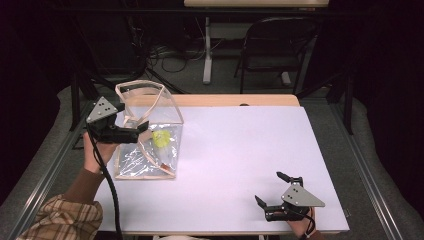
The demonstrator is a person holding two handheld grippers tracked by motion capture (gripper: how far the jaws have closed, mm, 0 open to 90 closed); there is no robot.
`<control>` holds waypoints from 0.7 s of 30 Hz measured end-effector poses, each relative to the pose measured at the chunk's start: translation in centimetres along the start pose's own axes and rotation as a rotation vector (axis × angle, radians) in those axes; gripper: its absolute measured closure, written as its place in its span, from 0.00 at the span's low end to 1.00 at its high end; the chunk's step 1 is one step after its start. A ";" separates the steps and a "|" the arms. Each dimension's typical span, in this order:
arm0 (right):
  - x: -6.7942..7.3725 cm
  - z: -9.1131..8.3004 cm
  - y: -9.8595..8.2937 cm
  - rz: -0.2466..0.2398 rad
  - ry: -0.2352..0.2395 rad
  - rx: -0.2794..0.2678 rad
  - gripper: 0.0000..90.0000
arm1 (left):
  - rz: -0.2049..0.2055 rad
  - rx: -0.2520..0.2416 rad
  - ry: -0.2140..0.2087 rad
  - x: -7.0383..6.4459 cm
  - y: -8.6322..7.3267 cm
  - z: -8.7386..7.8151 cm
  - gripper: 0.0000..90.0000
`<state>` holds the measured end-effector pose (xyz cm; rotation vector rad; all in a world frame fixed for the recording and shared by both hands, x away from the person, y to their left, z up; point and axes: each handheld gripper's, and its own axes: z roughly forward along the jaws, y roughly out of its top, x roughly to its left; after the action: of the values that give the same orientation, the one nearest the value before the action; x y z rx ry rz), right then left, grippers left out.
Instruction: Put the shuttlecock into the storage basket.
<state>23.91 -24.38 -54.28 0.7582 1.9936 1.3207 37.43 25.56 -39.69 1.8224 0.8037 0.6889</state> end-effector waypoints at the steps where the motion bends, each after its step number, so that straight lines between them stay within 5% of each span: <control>1: 0.0 0.0 0.0 0.000 0.000 0.000 0.00 | 0.000 -0.006 0.000 -0.1 0.0 -0.1 0.00; 21: 0.0 0.0 0.0 -0.002 -0.002 0.004 0.00 | 0.023 -0.083 -0.007 -2.6 -2.8 -3.2 0.00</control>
<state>23.87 -24.38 -54.27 0.7591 1.9952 1.3153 32.78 26.14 -41.43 1.7603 0.7397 0.7196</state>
